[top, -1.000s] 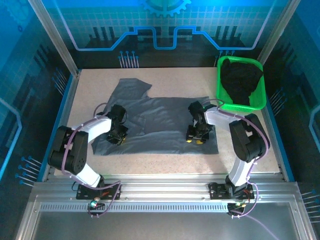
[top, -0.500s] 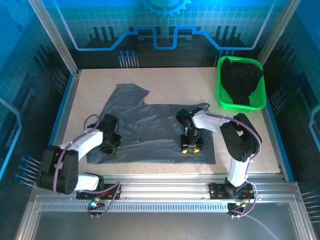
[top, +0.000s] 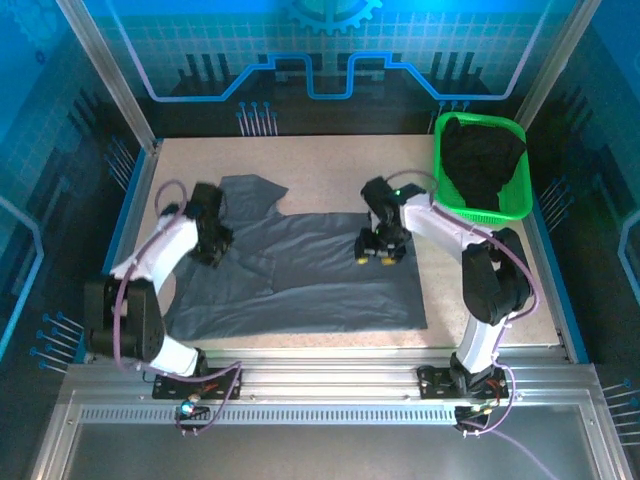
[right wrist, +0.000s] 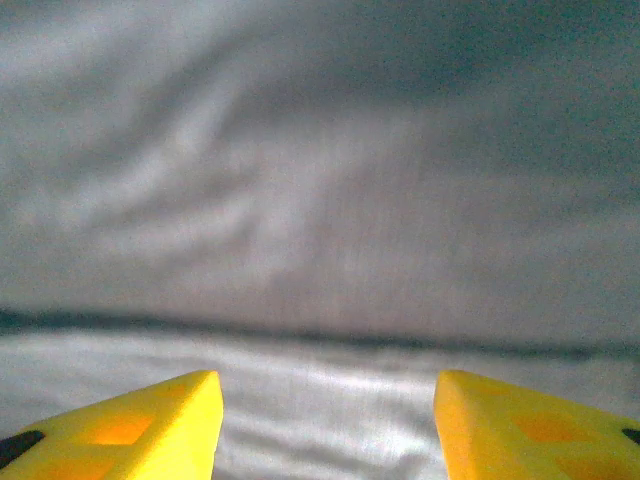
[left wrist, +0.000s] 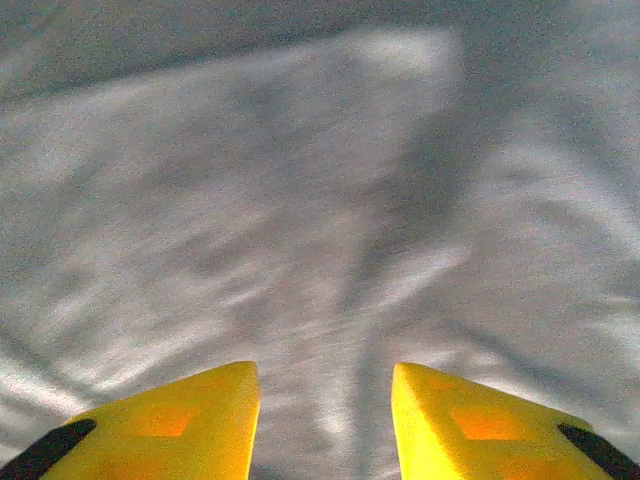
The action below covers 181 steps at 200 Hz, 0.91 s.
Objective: Fold and stack the t-shirts
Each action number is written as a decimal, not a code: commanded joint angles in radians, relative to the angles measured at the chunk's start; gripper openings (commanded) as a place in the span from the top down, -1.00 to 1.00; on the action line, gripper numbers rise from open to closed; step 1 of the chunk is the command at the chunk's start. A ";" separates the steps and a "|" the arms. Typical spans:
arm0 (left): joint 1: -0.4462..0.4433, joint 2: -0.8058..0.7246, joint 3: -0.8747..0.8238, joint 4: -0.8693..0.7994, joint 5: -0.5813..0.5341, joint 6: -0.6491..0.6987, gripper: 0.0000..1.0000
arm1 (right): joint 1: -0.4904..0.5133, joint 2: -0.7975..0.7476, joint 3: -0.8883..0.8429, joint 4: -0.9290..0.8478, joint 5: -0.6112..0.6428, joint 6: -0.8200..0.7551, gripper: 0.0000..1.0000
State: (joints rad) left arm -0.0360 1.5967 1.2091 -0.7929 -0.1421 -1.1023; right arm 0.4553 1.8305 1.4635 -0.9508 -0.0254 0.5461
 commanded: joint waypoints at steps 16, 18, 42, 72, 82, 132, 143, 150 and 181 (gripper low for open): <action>0.099 0.328 0.376 0.043 0.045 0.142 -0.06 | -0.074 0.253 0.306 -0.029 0.327 -0.077 -0.15; 0.103 0.341 0.392 0.045 0.050 0.146 -0.06 | -0.078 0.266 0.321 -0.033 0.335 -0.079 -0.15; 0.133 0.466 0.520 0.097 0.080 0.185 -0.08 | -0.144 0.390 0.444 -0.055 0.354 -0.057 -0.15; 0.162 0.528 0.547 0.208 0.115 0.205 -0.11 | -0.195 0.475 0.511 -0.045 0.323 -0.053 -0.16; 0.168 0.541 0.547 0.248 0.139 0.215 -0.11 | -0.206 0.499 0.532 -0.051 0.305 -0.046 -0.15; 0.181 0.593 0.571 0.303 0.174 0.252 -0.11 | -0.219 0.603 0.600 -0.101 0.305 -0.011 -0.07; 0.183 0.600 0.571 0.322 0.183 0.252 -0.12 | -0.223 0.611 0.600 -0.093 0.298 -0.008 0.01; 0.185 0.606 0.574 0.337 0.192 0.252 -0.11 | -0.226 0.617 0.603 -0.088 0.290 -0.008 0.09; 0.196 0.655 0.628 0.344 0.206 0.245 -0.15 | -0.231 0.641 0.625 -0.105 0.276 -0.007 0.53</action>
State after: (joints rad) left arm 0.1379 2.2002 1.7733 -0.4755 0.0277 -0.8795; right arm 0.2356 2.4184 2.0731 -1.0050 0.2535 0.5262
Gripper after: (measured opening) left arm 0.562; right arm 0.307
